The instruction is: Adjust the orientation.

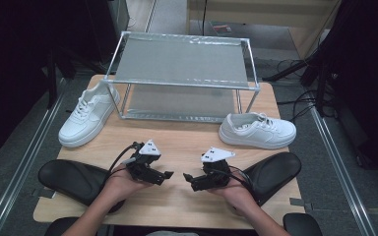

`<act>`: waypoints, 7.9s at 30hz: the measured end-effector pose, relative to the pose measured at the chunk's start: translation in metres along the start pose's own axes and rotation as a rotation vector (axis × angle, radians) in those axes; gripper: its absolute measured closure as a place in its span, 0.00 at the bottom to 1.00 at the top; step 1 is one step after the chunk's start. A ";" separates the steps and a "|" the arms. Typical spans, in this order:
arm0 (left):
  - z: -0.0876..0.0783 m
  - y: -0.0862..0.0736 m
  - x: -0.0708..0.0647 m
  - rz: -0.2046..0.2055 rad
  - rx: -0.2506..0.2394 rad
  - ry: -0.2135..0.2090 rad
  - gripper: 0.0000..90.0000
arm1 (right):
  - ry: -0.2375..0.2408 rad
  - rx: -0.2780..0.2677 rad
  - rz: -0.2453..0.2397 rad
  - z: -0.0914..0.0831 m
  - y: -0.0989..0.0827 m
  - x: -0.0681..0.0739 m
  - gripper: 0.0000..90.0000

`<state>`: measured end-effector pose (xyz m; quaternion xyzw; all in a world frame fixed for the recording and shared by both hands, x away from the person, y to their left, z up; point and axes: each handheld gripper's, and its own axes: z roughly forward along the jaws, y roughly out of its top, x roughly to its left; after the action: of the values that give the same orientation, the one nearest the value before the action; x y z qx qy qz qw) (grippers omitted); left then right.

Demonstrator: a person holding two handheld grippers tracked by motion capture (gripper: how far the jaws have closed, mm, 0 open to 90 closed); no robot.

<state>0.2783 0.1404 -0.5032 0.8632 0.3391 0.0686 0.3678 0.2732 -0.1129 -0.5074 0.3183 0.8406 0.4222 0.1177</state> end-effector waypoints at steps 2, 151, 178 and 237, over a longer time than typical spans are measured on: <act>-0.004 0.000 0.001 -0.007 -0.012 -0.018 0.21 | -0.026 -0.007 0.013 -0.001 0.001 -0.003 0.16; -0.097 -0.084 0.053 -0.170 0.081 0.042 1.00 | 0.132 0.098 -0.094 -0.004 0.011 -0.027 0.48; -0.033 -0.018 0.035 -0.098 0.088 -0.044 1.00 | 0.096 0.086 -0.057 -0.014 0.003 -0.032 0.48; -0.001 0.040 0.039 -0.056 0.026 -0.083 0.51 | 0.106 0.059 0.024 -0.020 -0.002 -0.034 0.49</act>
<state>0.3290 0.1462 -0.4808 0.8602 0.3482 0.0180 0.3721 0.2888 -0.1483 -0.4990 0.3088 0.8538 0.4150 0.0588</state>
